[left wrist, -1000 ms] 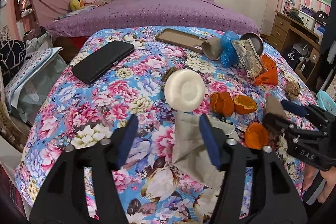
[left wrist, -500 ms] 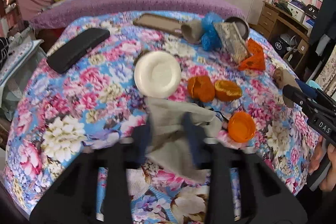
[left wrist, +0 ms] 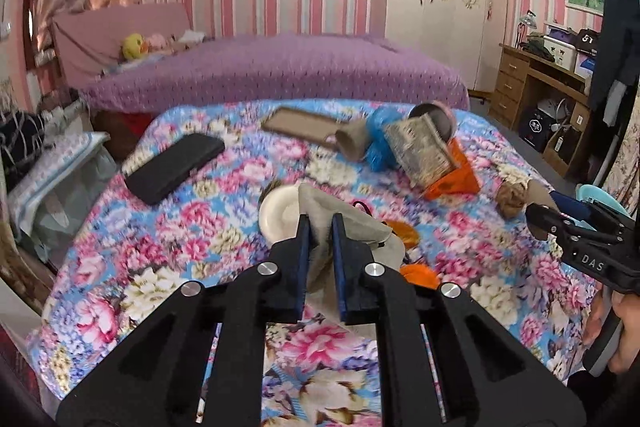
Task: Collect trash
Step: 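Grasp the grey cloth with the left tool while the right tool grasps the brown cardboard piece, then carry both items to the blue basket and open both tools over it, then move both open tools back over the bed, then grasp the orange cup with the left tool while the right tool grasps the brown crumpled paper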
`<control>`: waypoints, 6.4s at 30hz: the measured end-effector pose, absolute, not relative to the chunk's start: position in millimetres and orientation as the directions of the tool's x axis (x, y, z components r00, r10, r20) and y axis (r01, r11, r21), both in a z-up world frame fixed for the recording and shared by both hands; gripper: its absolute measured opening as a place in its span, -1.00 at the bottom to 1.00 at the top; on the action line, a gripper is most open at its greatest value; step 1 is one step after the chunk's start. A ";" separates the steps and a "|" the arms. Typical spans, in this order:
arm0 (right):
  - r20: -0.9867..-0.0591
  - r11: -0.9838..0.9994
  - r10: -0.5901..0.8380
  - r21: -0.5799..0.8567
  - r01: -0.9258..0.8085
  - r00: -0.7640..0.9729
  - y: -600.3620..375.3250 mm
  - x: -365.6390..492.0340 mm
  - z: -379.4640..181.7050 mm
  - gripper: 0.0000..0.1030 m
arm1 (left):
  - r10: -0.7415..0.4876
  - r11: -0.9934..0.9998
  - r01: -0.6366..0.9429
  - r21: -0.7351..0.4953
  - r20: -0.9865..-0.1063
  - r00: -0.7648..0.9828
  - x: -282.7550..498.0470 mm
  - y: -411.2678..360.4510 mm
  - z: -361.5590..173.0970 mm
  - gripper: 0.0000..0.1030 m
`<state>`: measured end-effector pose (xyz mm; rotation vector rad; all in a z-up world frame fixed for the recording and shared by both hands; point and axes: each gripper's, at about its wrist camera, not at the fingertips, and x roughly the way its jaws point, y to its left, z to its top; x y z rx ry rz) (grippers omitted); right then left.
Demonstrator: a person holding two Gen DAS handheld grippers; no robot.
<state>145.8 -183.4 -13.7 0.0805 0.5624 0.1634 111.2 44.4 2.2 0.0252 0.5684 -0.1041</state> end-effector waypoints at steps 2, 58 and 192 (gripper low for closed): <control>-0.513 0.984 0.173 0.129 -0.124 0.841 -190.4 143.6 -10.7 0.13 | -0.082 0.995 0.098 0.004 -0.522 0.849 106.1 37.2 9.4 -0.81; -0.572 0.922 -0.261 0.092 0.377 0.778 -509.9 46.9 -34.7 0.13 | -0.373 0.920 0.373 -0.123 -0.566 0.735 108.4 -275.0 -10.6 -0.81; -0.610 0.998 -0.061 -0.011 0.069 0.790 -226.3 181.4 -32.7 0.91 | -0.060 0.991 0.122 0.052 -0.643 0.763 147.3 -31.7 -37.4 -0.24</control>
